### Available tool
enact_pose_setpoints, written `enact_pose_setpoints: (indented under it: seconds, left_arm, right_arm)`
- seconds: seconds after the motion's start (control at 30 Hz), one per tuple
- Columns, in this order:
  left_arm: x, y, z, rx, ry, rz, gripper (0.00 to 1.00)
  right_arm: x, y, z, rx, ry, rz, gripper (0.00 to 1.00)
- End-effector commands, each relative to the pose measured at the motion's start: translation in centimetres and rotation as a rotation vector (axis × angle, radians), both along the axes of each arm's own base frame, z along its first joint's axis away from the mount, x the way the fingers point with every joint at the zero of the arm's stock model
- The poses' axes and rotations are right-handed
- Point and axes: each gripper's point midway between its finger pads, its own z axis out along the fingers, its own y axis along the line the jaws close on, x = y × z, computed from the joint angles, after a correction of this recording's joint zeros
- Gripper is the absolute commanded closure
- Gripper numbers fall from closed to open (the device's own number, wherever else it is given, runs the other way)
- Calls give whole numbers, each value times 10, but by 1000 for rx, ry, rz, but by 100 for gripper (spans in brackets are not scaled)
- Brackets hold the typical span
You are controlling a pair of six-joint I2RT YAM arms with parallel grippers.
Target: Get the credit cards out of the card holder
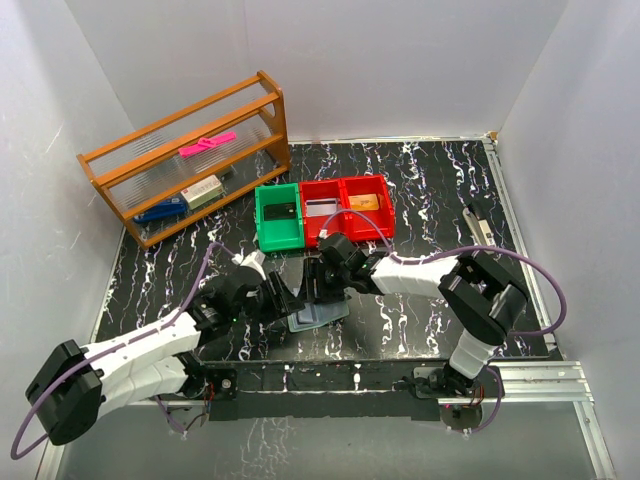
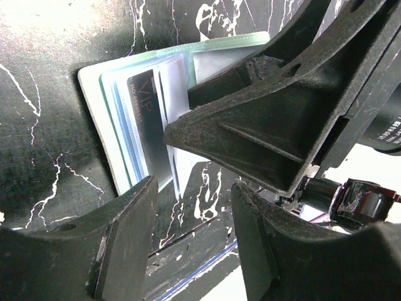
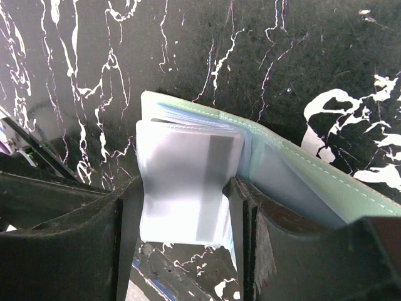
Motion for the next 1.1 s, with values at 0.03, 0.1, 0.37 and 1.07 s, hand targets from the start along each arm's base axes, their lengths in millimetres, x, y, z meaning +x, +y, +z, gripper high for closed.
enact_pose_setpoints:
  seconds: [0.03, 0.1, 0.37, 1.07]
  left_arm:
    - [-3, -1, -1, -10, 8, -12, 51]
    - [-3, 2, -2, 2, 8, -1, 51]
    - [-3, 9, -2, 15, 9, 30, 51]
    - [5, 25, 5, 68, -22, 100, 50]
  right_arm:
    - [-11, -16, -24, -54, 54, 3, 47]
    - [-12, -17, -24, -55, 55, 4, 47]
    - [-14, -19, -30, -68, 67, 9, 44]
    - [1, -27, -25, -247, -38, -22, 34]
